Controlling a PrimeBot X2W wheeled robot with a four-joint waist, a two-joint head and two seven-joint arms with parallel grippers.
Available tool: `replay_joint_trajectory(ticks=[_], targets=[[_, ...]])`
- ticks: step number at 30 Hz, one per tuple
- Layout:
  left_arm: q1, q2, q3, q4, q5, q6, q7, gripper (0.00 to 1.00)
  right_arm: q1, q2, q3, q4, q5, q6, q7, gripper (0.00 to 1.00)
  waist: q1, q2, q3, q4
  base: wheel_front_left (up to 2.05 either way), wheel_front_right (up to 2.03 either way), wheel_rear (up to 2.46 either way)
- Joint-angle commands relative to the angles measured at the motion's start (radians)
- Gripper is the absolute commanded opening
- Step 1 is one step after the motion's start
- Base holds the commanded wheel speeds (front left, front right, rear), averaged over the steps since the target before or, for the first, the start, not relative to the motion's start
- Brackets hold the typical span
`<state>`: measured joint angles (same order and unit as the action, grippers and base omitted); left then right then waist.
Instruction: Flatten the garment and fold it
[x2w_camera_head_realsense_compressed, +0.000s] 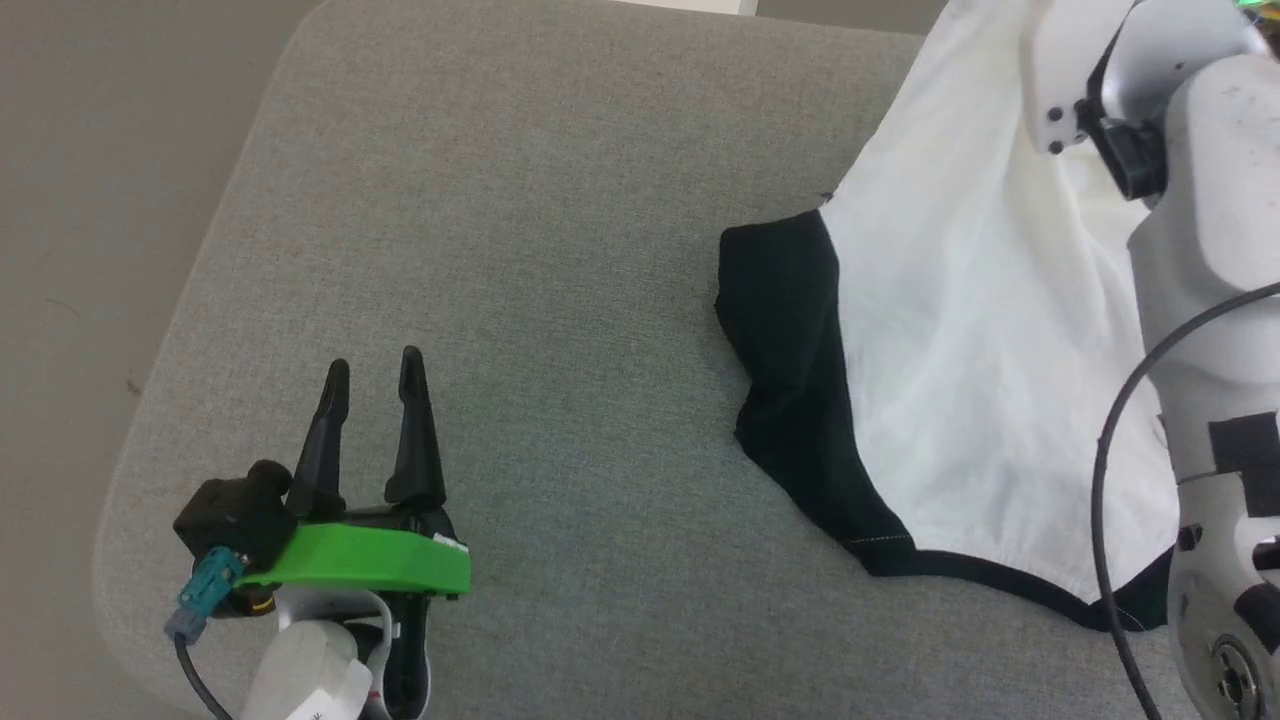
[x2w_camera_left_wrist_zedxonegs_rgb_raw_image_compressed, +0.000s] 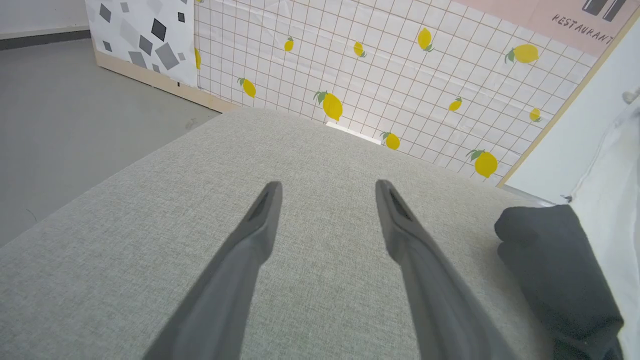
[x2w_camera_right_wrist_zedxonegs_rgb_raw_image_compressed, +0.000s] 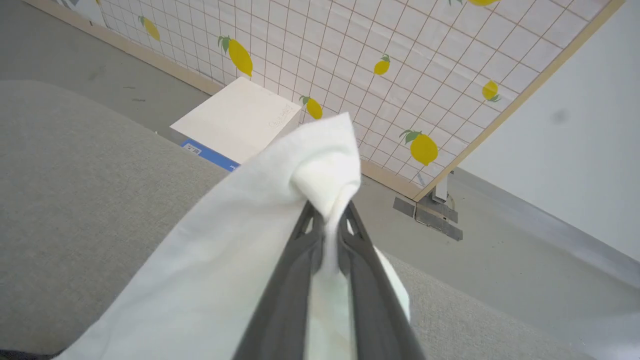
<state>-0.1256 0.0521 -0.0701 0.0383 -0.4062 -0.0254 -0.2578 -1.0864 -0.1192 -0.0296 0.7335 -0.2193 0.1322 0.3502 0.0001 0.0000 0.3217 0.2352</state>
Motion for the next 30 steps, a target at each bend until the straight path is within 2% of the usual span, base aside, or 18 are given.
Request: replay_joint_trajectory(ticks=[1,7,9,13,17,22,30], targets=[[-0.016,-0.002,0.002,0.003,-0.001,-0.002,-0.004,1.00,-0.014,0.005,-0.014,0.015,-0.011,-0.002,-0.022,1.00,-0.0001,0.0000,-0.007,-0.003,0.00,0.00,0.00],[-0.002,-0.002,0.005,0.015,0.011,-0.006,-0.004,1.00,0.002,0.034,-0.082,0.039,0.039,-0.002,-0.165,1.00,-0.0001,0.0000,-0.056,-0.023,0.00,0.00,0.00],[0.012,-0.002,0.010,0.021,0.017,-0.007,-0.004,1.00,0.052,0.049,-0.101,0.017,0.103,-0.002,-0.266,1.00,-0.0001,0.0000,-0.094,-0.043,0.00,0.00,0.00],[0.036,-0.002,0.016,0.026,0.021,-0.006,-0.004,1.00,0.170,0.056,-0.065,-0.033,0.177,-0.002,-0.365,1.00,-0.0001,0.0000,-0.143,-0.077,0.00,0.00,0.00],[0.063,-0.002,0.017,0.034,0.023,-0.005,-0.004,1.00,0.335,0.051,-0.074,-0.127,0.251,-0.002,-0.433,1.00,-0.0001,0.0000,-0.191,-0.112,0.00,0.00,0.00],[0.088,-0.002,0.013,0.040,0.017,0.000,-0.004,1.00,0.569,0.048,-0.117,-0.292,0.305,-0.002,-0.452,1.00,-0.0001,0.0000,-0.225,-0.152,0.00,0.00,0.00],[0.102,-0.002,-0.007,0.060,0.007,0.002,-0.004,1.00,0.947,0.065,-0.216,-0.565,0.338,-0.002,-0.401,1.00,-0.0001,0.0000,-0.247,-0.192,0.00,0.00,0.00]])
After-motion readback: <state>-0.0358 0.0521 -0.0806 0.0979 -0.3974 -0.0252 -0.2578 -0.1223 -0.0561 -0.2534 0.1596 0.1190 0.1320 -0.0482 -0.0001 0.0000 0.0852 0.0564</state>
